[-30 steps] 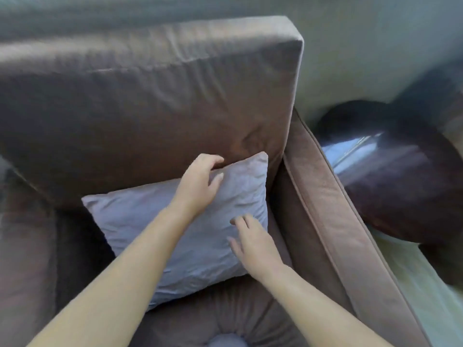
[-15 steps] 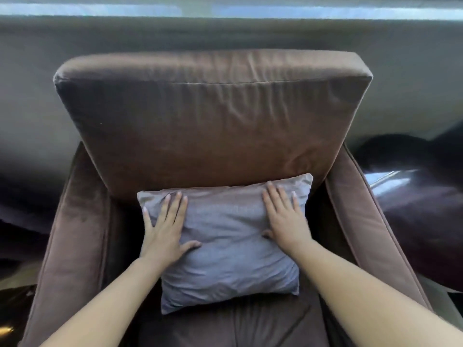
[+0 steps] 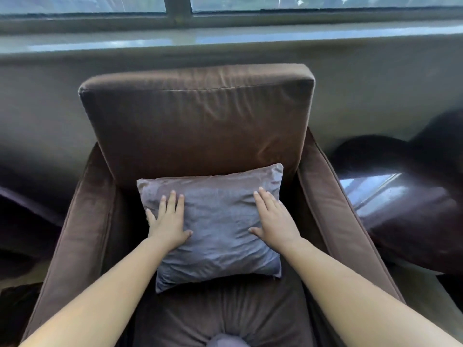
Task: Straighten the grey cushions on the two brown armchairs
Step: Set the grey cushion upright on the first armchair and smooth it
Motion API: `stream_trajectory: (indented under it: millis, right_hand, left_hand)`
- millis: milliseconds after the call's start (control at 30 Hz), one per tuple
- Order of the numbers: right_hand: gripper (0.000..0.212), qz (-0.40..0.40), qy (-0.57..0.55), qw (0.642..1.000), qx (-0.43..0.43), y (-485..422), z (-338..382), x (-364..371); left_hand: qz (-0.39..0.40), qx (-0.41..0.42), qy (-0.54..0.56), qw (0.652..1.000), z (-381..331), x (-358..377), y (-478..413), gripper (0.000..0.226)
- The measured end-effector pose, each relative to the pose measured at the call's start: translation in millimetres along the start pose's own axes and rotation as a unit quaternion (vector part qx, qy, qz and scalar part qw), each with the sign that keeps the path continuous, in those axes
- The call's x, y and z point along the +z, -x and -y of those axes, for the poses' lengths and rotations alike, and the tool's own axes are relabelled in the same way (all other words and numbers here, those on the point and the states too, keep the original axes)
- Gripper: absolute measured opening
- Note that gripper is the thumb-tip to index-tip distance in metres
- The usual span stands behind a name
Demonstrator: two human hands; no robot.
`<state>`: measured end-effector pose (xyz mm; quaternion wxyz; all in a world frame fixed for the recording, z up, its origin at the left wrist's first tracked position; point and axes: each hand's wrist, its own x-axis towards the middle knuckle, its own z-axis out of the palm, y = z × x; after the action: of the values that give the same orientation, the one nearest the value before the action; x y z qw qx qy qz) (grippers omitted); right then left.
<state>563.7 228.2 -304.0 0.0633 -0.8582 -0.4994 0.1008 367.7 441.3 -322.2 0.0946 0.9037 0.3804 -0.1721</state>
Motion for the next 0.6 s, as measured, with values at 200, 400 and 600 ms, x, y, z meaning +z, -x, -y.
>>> stream_trajectory:
  millis: [200,400,600]
  right_hand:
    - [0.092,-0.009,-0.062,0.998,-0.022,91,5,-35]
    - [0.073,0.002,-0.077,0.996,-0.035,172,29,-104]
    - [0.075,0.03,-0.061,0.997,-0.027,224,85,-171]
  left_hand:
    - [-0.004,0.046,0.0,0.999,-30,-8,101,0.102]
    - [-0.036,0.035,0.05,0.997,-56,-45,223,0.101]
    - [-0.046,0.047,0.071,0.995,-44,-99,313,0.106]
